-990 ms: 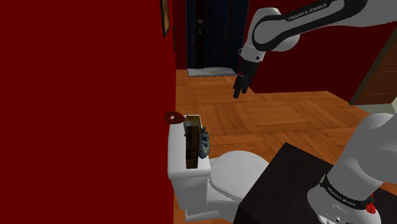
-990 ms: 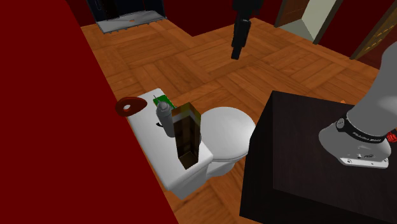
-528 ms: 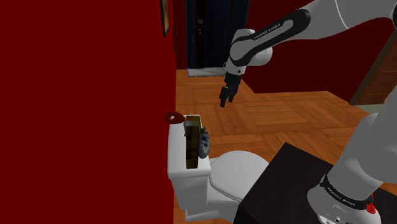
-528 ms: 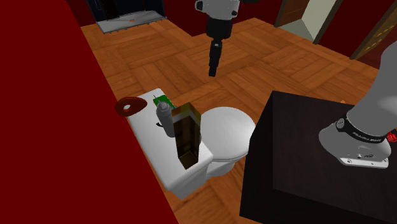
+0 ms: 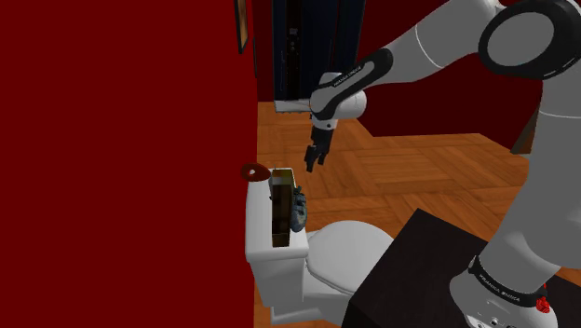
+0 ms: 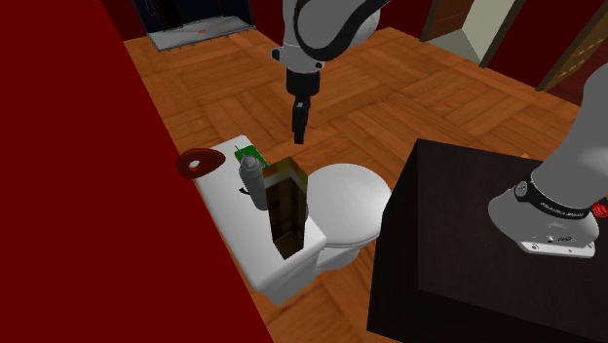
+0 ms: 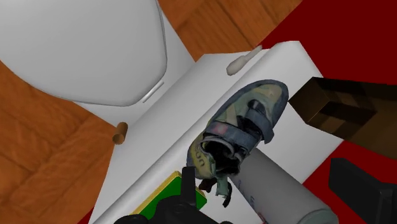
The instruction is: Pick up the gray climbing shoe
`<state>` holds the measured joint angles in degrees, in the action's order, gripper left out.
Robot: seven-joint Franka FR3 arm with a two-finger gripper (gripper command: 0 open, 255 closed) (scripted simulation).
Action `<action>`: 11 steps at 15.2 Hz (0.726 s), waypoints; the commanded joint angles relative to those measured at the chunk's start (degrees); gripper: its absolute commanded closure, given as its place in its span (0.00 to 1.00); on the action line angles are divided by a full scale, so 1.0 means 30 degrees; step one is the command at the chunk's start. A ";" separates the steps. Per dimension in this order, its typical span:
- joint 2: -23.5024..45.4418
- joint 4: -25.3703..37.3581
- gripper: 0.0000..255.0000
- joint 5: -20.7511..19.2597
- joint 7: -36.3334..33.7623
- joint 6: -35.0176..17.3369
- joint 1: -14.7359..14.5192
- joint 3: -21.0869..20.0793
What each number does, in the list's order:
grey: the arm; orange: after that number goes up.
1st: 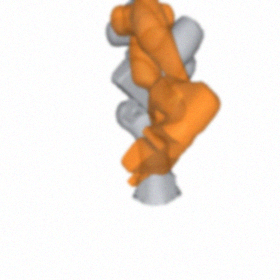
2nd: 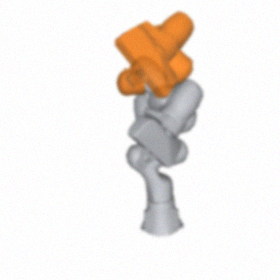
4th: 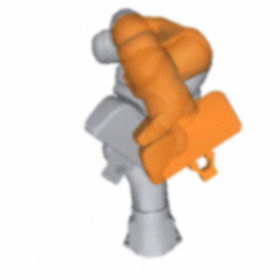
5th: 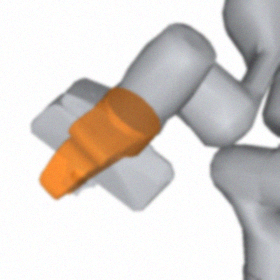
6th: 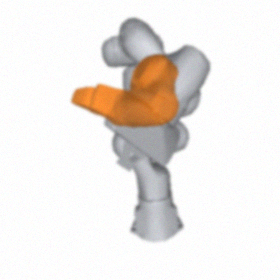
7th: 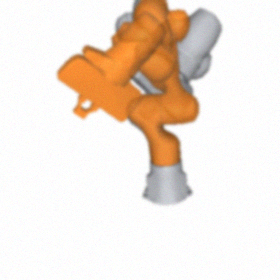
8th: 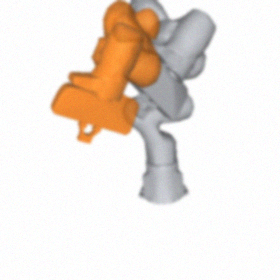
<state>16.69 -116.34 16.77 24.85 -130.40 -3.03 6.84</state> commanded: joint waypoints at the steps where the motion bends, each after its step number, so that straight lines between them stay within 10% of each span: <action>1: 0.1633 0.1398 0.00 0.0332 0.0300 0.0023 0.0115 -0.0172; 11: 0.6484 0.5087 0.00 0.1047 0.1018 -0.0487 0.0503 -0.0810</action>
<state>35.27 -101.29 19.71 27.77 -131.19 -1.51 4.57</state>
